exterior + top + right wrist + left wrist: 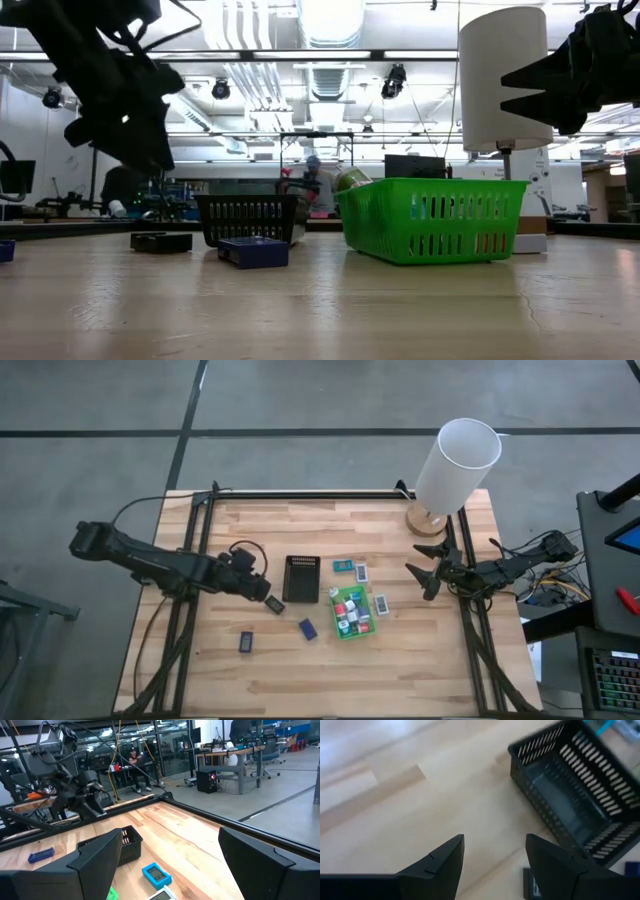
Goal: Pick & Place Office items
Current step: Put the black digital clock into the black bin
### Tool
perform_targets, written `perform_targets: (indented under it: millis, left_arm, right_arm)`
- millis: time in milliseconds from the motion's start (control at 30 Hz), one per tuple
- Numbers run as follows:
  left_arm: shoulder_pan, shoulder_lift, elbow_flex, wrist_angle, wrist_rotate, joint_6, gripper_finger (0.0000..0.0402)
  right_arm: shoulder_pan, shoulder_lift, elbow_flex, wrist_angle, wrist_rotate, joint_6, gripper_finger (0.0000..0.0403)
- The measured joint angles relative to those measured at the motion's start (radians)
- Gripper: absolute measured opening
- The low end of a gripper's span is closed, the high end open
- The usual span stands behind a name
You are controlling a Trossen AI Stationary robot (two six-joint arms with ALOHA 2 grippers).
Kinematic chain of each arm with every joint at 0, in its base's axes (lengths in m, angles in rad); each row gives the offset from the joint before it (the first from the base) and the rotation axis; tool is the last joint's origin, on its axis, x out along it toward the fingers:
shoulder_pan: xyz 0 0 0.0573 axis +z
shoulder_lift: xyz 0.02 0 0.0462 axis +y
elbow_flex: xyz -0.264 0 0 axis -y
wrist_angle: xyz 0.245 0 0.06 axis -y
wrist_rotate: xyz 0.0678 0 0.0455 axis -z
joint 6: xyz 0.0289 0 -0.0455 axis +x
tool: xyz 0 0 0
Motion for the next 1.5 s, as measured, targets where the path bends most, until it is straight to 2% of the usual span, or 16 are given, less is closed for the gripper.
perform_targets:
  millis: [100,167,267,367,500,733,933,1067,1167,1333,1500]
  left_arm:
    - [0.0,0.027,0.0,0.013,0.008,0.012,0.022]
    - [0.0,0.035,0.0,0.014,0.007,0.073,0.022]
    - [0.0,0.034,0.0,0.015,-0.029,0.118,0.022]
    - [0.0,0.008,0.0,0.022,-0.076,0.164,0.022]
    - [0.0,-0.038,0.008,0.04,-0.08,0.301,0.022]
    - [0.0,-0.081,0.002,0.036,-0.088,0.452,0.022]
    - [0.003,-0.083,0.001,0.029,-0.089,0.437,0.022]
    - [0.012,-0.083,0.001,0.054,-0.05,0.379,0.022]
    - [0.012,-0.08,0.001,0.054,0.004,0.402,0.022]
    - [0.011,-0.05,0.0,0.092,0.024,0.529,0.022]
    - [0.011,0.03,0.0,0.148,0.063,0.742,0.022]
  right_arm:
    - [0.0,0.0,0.0,0.0,0.0,0.0,0.0327]
    - [0.0,0.0,0.0,0.0,0.0,0.0,0.0327]
    - [0.0,0.0,0.0,0.0,0.0,0.0,0.0327]
    - [0.0,0.0,0.0,0.0,0.0,0.0,0.0327]
    - [0.0,0.0,0.0,0.0,0.0,0.0,0.0327]
    - [0.0,-0.001,0.0,0.0,0.0,0.0,0.0327]
    - [0.0,-0.001,0.0,0.0,0.0,0.0,0.0327]
    - [0.0,-0.001,0.0,0.0,0.0,0.0,0.0327]
    - [0.0,-0.001,0.0,0.0,0.0,0.0,0.0327]
    - [0.0,-0.001,0.0,0.0,0.0,0.0,0.0327]
    - [0.0,0.0,0.0,0.0,0.0,0.0,0.0327]
